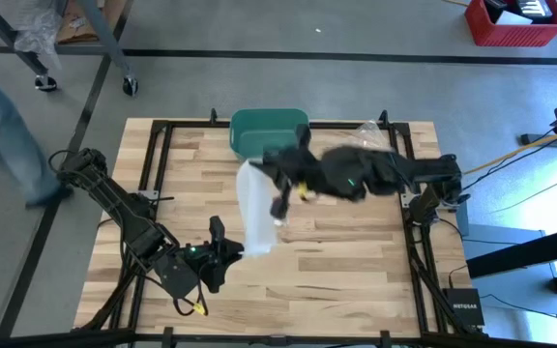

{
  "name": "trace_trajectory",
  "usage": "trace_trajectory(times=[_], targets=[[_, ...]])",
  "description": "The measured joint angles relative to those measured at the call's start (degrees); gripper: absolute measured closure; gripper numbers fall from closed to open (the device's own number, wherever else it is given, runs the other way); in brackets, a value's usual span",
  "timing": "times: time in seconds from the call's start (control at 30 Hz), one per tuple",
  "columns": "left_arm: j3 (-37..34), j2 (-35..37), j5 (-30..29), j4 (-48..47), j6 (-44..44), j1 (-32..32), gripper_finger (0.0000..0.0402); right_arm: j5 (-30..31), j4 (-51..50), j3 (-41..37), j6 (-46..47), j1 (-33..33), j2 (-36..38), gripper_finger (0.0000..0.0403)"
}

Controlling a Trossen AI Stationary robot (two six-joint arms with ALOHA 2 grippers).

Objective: Roll bandage
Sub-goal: Roll the bottom white bandage

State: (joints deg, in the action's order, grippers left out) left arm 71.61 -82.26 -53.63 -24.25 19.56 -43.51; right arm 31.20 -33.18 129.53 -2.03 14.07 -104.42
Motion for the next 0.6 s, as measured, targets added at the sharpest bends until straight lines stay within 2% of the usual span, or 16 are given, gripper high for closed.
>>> trace_trajectory(times=[0.13,0.23,0.4,0.6], targets=[[0.0,0.0,0.7,0.0,-0.7,-0.3,0.0361,-3.4,-5.1,-2.0,6.3,-5.8,0.0,0.0394],[0.0,0.0,2.9,0.7,-1.5,-0.3,0.0361,-8.4,-6.9,-4.9,8.2,-9.3,0.0,0.0376],[0.0,0.1,5.4,0.7,-3.6,-0.3,0.0361,-15.7,-7.5,-12.6,9.3,-13.2,-0.3,0.0300],[-0.1,0.1,7.5,0.2,-4.5,-0.4,0.0361,-25.5,-6.7,-23.2,8.9,-13.9,-0.4,0.0201]])
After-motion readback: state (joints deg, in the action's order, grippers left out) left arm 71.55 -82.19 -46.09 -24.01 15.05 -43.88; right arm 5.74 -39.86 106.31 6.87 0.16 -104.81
